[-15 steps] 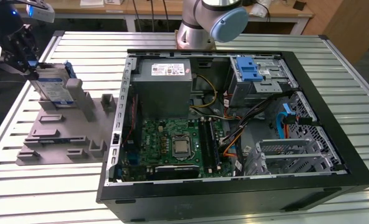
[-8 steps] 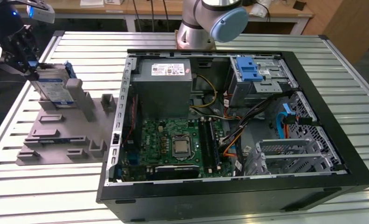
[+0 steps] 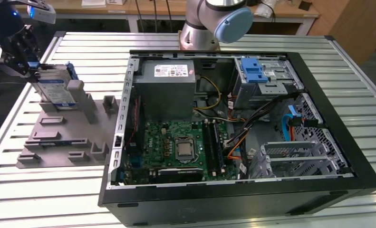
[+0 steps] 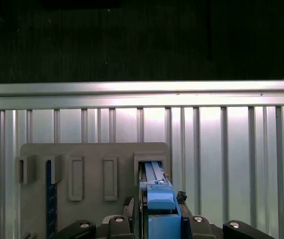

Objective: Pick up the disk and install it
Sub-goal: 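Pick up the disk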

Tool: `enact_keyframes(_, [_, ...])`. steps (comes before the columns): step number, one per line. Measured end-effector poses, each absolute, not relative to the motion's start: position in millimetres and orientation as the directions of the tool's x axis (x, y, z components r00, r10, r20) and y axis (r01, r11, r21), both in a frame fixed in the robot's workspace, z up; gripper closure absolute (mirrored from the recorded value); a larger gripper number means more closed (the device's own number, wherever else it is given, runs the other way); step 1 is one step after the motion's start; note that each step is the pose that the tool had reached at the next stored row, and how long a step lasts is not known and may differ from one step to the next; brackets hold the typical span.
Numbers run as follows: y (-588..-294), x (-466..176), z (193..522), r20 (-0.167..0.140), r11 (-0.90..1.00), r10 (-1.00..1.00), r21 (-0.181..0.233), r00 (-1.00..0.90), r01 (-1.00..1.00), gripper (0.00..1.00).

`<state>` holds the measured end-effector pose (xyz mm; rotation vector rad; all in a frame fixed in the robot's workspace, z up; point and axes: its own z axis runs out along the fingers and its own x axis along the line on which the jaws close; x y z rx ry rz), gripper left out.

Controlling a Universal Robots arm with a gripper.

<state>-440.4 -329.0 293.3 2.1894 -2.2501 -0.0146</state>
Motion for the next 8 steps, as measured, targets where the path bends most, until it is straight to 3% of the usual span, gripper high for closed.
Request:
enact_keyframes(4, [-329.0,-440.4,293.2,-0.005,0.027,-1.000,0.008,-0.027,-1.000,0.56])
enact_keyframes(6, [-329.0,-440.4,293.1,-0.005,0.027,-1.000,0.008,-0.027,-1.000,0.64])
enact_keyframes(8, [-329.0,-440.4,293.1,-0.005,0.027,-1.000,0.008,-0.027,-1.000,0.64])
